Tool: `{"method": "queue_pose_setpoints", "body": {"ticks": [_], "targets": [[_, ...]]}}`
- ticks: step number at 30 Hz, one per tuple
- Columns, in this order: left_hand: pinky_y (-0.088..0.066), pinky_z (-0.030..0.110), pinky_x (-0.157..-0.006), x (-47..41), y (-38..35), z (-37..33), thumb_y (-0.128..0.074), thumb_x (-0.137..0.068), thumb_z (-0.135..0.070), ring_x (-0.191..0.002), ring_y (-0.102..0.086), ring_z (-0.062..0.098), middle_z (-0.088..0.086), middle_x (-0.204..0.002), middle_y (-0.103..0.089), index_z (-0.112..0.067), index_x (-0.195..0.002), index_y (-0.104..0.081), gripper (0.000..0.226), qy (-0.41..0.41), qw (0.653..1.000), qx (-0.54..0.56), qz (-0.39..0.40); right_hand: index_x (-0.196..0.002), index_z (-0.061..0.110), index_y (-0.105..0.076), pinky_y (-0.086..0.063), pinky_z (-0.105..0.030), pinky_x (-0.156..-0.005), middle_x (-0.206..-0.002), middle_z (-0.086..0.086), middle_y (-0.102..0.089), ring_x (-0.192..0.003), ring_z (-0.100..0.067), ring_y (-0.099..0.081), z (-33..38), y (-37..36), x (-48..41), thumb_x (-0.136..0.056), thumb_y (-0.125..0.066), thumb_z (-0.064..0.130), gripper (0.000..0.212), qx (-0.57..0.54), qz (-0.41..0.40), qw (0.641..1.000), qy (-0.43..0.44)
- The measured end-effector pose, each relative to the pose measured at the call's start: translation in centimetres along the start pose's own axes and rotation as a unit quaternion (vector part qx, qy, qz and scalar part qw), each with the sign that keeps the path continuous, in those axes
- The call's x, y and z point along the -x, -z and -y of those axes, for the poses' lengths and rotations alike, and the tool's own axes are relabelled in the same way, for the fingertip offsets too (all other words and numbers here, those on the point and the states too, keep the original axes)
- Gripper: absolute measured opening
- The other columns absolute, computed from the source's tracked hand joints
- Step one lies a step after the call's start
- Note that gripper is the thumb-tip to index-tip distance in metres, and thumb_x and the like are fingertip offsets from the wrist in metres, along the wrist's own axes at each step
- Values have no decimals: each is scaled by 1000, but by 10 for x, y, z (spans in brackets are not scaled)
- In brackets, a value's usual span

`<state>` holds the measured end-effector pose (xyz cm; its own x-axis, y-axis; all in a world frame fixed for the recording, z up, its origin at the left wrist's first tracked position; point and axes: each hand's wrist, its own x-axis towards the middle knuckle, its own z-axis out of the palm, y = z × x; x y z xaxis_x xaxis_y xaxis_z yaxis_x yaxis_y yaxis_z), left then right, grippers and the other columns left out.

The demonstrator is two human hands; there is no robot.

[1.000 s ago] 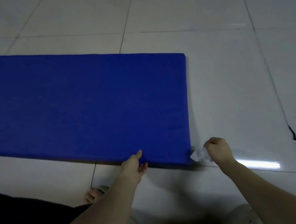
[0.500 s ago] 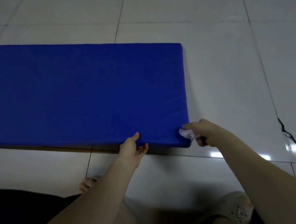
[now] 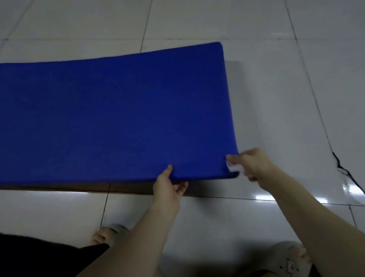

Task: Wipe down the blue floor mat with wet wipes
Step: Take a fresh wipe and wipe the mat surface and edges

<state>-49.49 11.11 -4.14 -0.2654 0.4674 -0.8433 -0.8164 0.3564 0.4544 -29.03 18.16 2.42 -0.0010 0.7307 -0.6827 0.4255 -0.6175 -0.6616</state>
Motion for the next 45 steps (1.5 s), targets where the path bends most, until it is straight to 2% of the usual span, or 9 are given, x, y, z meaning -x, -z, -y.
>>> {"method": "queue_pose_setpoints", "body": {"ticks": [6, 16, 18, 23, 27, 30, 35, 38, 45], "targets": [[-61, 40, -65, 5, -18, 84, -72, -94, -20, -79, -74, 29, 13, -108, -73, -13, -122, -58, 32, 111, 989, -86, 53, -72, 3, -58, -31, -26, -43, -64, -11, -51, -51, -22, -39, -63, 61, -25, -84, -78, 17, 27, 28, -114, 986, -120], [-61, 37, -67, -12, 12, 101, -76, -90, -43, -90, -71, 30, 20, -108, -73, 0, -114, -62, 50, 244, 928, -281, 33, -94, -4, -66, -50, -32, -56, -78, -16, -65, -65, -28, -59, -130, 58, -26, -92, -71, 24, 28, 37, -104, 980, -167], [-58, 34, -69, -14, 19, 98, -74, -90, -46, -83, -71, 28, 18, -99, -74, 3, -107, -64, 52, 234, 888, -396, 11, -87, -1, -61, -50, -34, -60, -76, -13, -63, -64, -27, -58, -142, 47, -27, -90, -72, 21, 24, 71, -144, 973, -169], [-45, 27, -60, -43, 28, 63, -77, -85, -43, -60, -58, 20, 7, -71, -66, -6, -87, -65, 38, 106, 738, -667, 11, -112, 12, -45, -50, -34, -68, -101, -5, -58, -85, -25, -59, -150, 10, -23, -91, -69, 21, 33, 131, -238, 954, -127], [-52, 31, -71, -54, 12, 21, -80, -77, -51, -82, -62, 19, 1, -93, -64, -15, -94, -58, 46, -14, 609, -793, -1, -110, 19, -44, -51, -34, -77, -112, -1, -43, -94, -21, -54, -164, -13, -24, -94, -65, 35, 31, 151, -238, 956, -80], [-51, 31, -65, -62, 4, -6, -80, -71, -67, -82, -60, 17, -1, -95, -61, -21, -91, -50, 58, -66, 524, -849, -22, -101, 10, -60, -54, -42, -87, -115, -10, -55, -93, -24, -60, -162, -17, -32, -99, -50, 38, 29, 57, -235, 968, -66], [-58, 34, -79, -81, 10, -9, -82, -65, -71, -90, -60, 19, 0, -109, -59, -20, -106, -55, 71, -61, 511, -857, 7, -94, 8, -66, -47, -22, -62, -97, -14, -67, -90, -29, -67, -164, -14, -35, -91, -56, 23, 18, 3, -215, 973, -82], [-57, 33, -78, -83, 9, -8, -79, -68, -72, -90, -58, 18, 1, -110, -57, -19, -108, -54, 71, -70, 494, -867, 13, -85, 13, -65, -45, -18, -64, -89, -5, -67, -82, -19, -63, -162, -5, -34, -88, -63, 13, 3, 20, -212, 975, -67], [-50, 31, -75, -88, 10, -7, -74, -71, -76, -93, -55, 18, -1, -106, -50, -20, -112, -51, 73, -69, 470, -879, 28, -105, 9, -63, -51, -32, -79, -97, -8, -64, -88, -25, -61, -171, 19, -43, -91, -66, 11, 14, -15, -342, 925, -162]]}}
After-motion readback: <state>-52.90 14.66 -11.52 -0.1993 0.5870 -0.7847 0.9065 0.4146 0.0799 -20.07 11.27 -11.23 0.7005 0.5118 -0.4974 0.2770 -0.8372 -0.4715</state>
